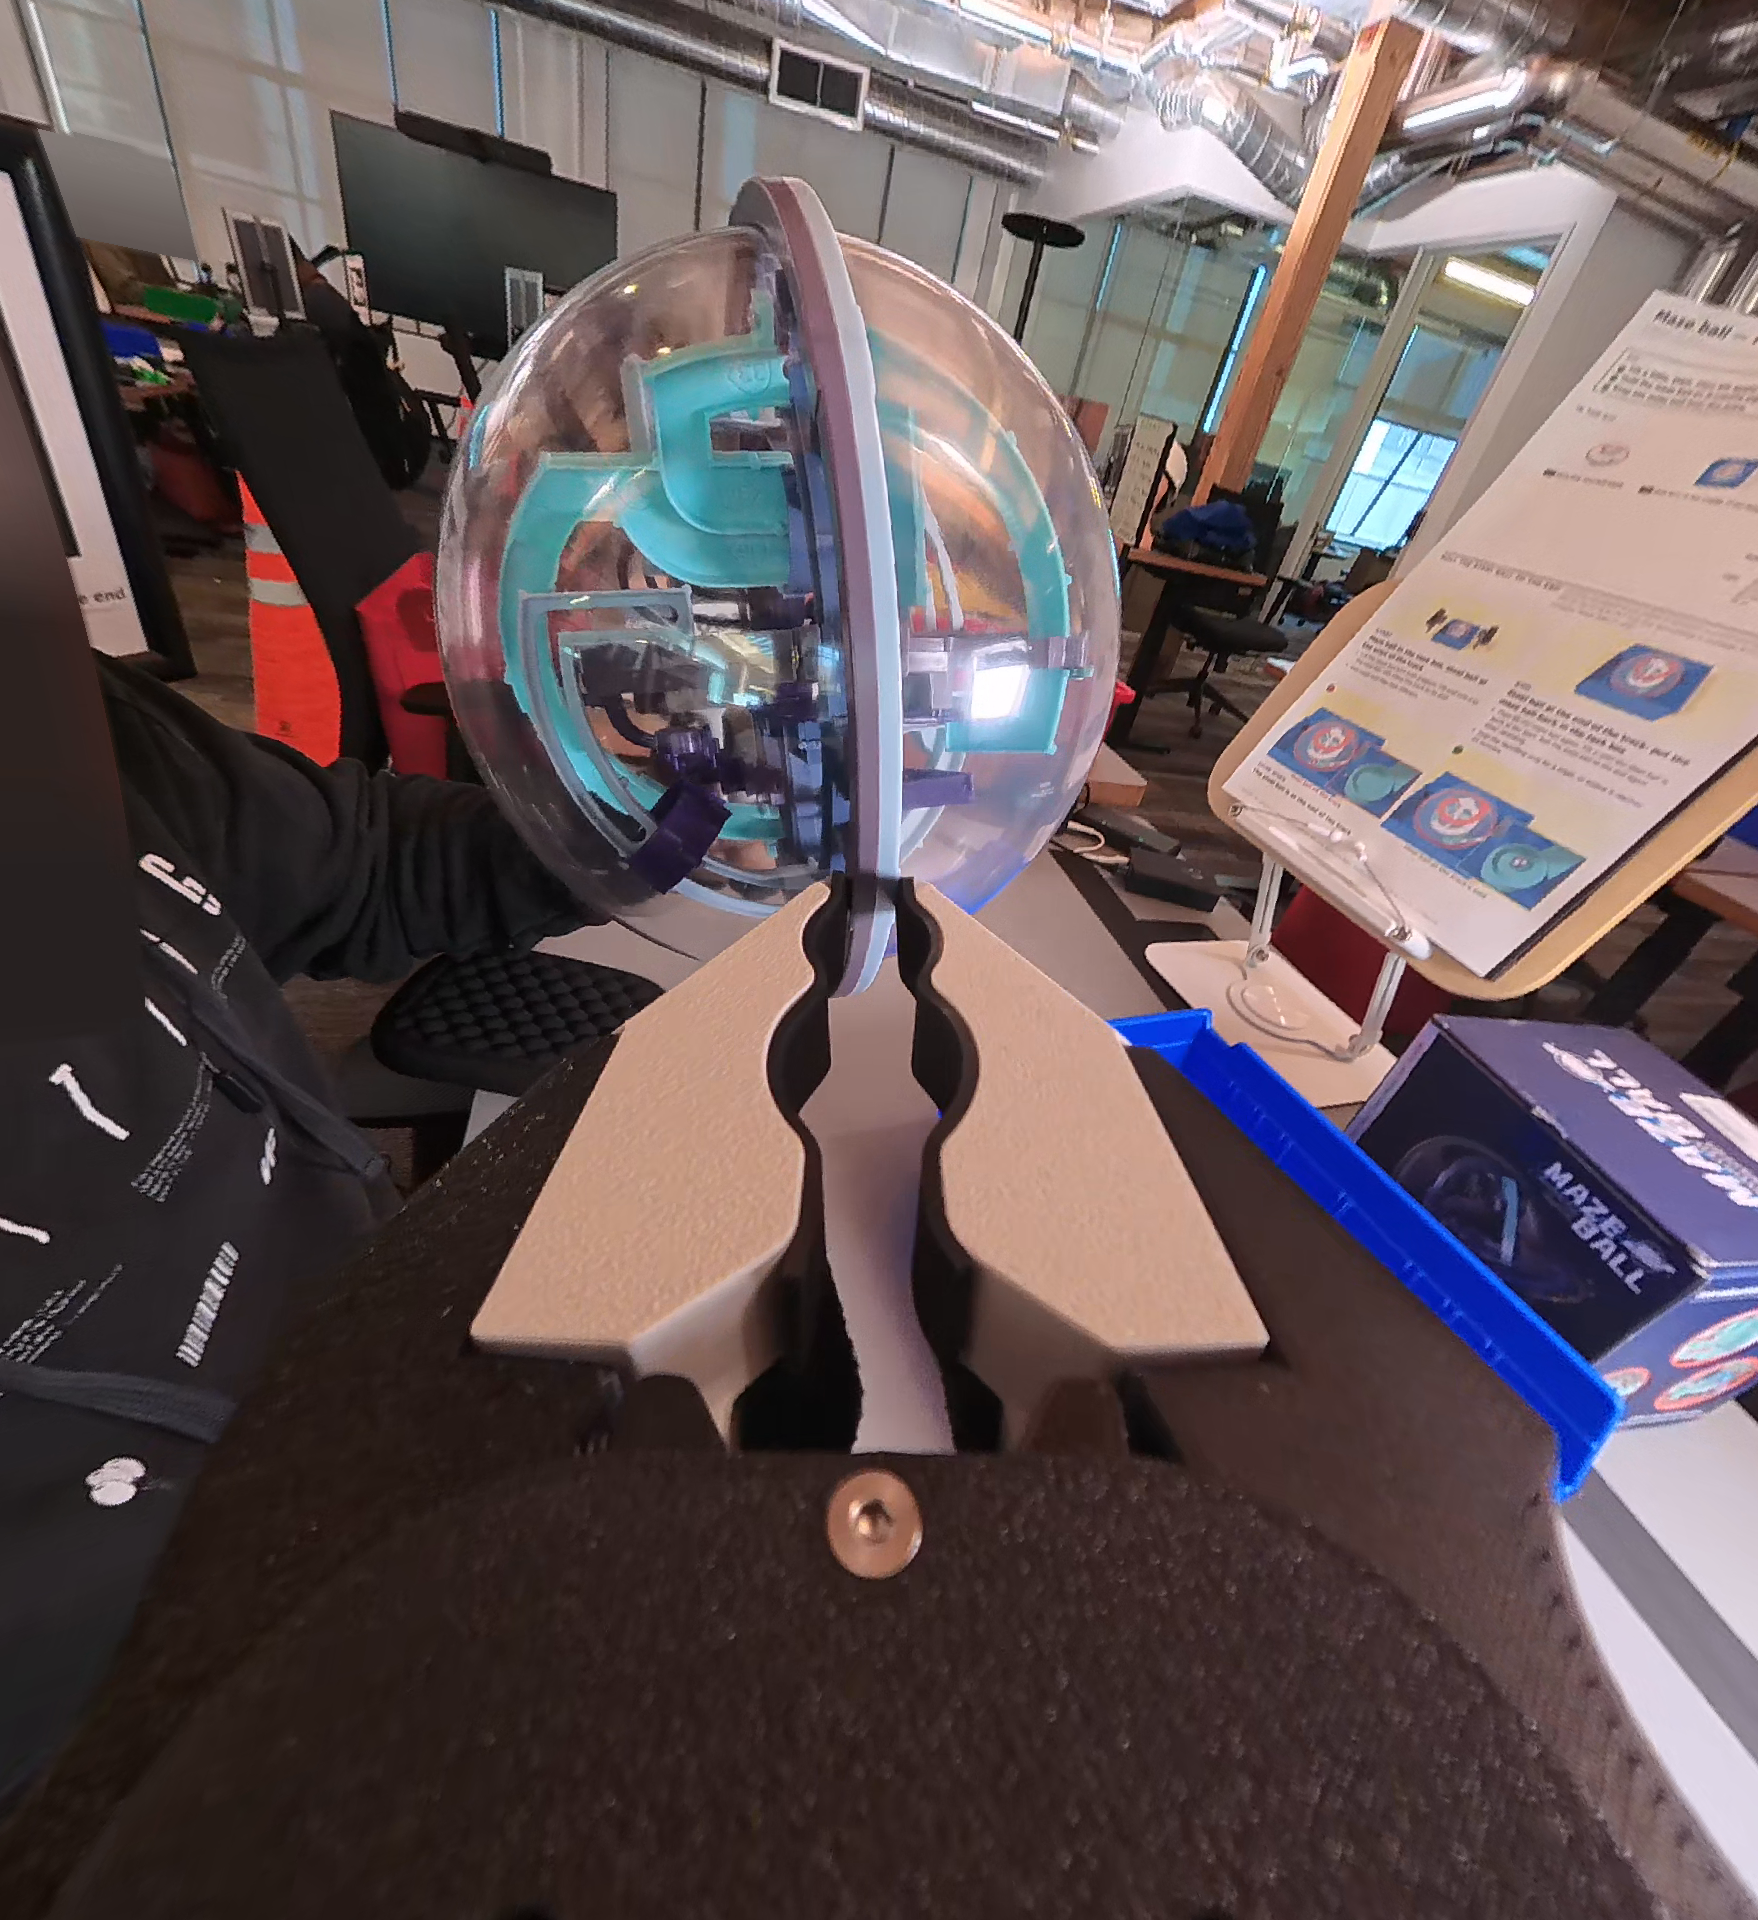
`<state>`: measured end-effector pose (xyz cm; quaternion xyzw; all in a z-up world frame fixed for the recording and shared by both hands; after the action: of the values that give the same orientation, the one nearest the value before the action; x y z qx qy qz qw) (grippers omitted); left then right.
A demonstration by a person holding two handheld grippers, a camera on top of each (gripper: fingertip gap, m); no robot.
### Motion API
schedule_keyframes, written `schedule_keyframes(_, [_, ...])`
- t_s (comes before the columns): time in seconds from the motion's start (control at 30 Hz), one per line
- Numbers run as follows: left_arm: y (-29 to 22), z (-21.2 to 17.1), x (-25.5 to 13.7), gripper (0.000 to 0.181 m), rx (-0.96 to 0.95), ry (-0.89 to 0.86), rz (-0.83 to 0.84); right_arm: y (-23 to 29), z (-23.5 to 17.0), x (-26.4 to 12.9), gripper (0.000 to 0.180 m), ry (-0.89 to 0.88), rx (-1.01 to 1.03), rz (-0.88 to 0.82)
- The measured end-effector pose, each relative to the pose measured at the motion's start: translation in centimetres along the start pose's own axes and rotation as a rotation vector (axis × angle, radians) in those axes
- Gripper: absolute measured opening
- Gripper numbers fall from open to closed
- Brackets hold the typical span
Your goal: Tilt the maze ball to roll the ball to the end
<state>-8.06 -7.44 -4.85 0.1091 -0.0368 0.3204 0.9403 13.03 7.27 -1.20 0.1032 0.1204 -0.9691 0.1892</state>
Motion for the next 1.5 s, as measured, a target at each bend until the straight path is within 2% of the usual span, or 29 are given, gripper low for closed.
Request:
schedule_keyframes(1.27, [0.4,5.7,-1.4,0.007,0.221,0.036,0.034,-1.1,3.0,1.5,0.008,-0.168,-0.173,0.028])
schedule_keyframes(1.5, [0.5,6.2,-1.6,0.007,0.191,0.054,0.066,-1.4,2.9,1.9,0.008,-0.192,-0.137,0.041])
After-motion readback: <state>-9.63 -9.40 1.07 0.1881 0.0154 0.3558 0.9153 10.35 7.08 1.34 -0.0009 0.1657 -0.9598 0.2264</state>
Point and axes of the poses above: each gripper's, where its closed fingertips meet, x out along the fingers, z out of its top, y = z × x across the jaws, the point moved 6 cm from there along -x, back along the fingers, and after that the axes turned 13 degrees about y, right-handed, at the moved point
